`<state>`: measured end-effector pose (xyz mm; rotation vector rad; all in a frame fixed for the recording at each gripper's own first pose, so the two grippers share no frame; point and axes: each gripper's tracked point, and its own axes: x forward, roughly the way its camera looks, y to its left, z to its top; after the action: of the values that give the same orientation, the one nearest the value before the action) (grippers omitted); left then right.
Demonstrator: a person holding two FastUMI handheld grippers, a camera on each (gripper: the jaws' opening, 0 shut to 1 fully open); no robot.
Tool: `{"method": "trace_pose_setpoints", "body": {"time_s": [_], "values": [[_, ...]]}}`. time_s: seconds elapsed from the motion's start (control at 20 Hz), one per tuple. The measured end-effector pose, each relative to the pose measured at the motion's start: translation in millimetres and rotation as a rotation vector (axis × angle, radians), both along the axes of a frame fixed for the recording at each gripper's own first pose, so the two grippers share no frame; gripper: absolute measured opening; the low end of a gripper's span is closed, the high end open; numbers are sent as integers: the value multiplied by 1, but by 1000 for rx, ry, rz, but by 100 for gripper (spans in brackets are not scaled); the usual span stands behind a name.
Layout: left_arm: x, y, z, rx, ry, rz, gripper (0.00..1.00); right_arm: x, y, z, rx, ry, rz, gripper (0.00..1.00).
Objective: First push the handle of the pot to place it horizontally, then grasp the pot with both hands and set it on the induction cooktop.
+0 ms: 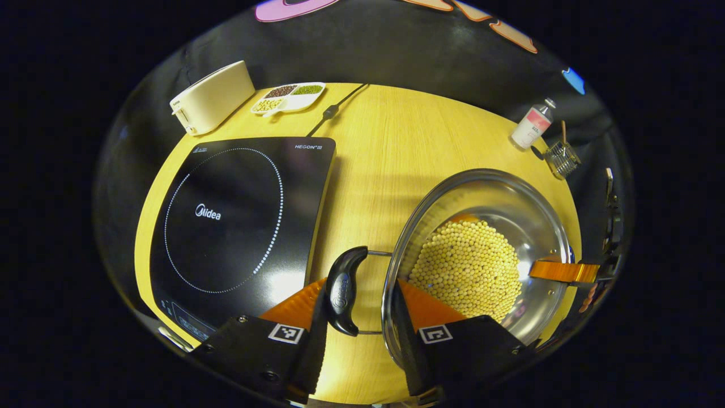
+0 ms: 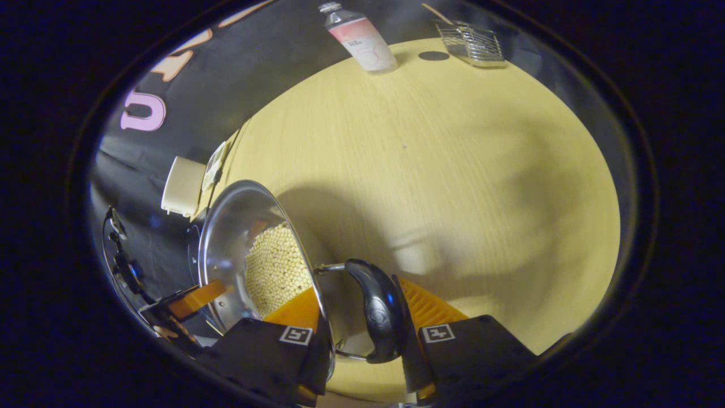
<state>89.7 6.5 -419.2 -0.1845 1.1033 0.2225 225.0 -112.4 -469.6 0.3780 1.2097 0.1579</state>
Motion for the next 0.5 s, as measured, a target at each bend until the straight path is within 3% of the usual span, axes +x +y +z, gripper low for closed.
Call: {"method": "trace_pose_setpoints", "body": {"time_s": [0.45, 0.5], "values": [[-14, -17, 27, -22, 8, -84, 58, -17, -13, 28, -17, -54, -34, 55], [-17, -16, 31, -22, 13, -90, 58, -19, -11, 31, -15, -58, -40, 49]]}}
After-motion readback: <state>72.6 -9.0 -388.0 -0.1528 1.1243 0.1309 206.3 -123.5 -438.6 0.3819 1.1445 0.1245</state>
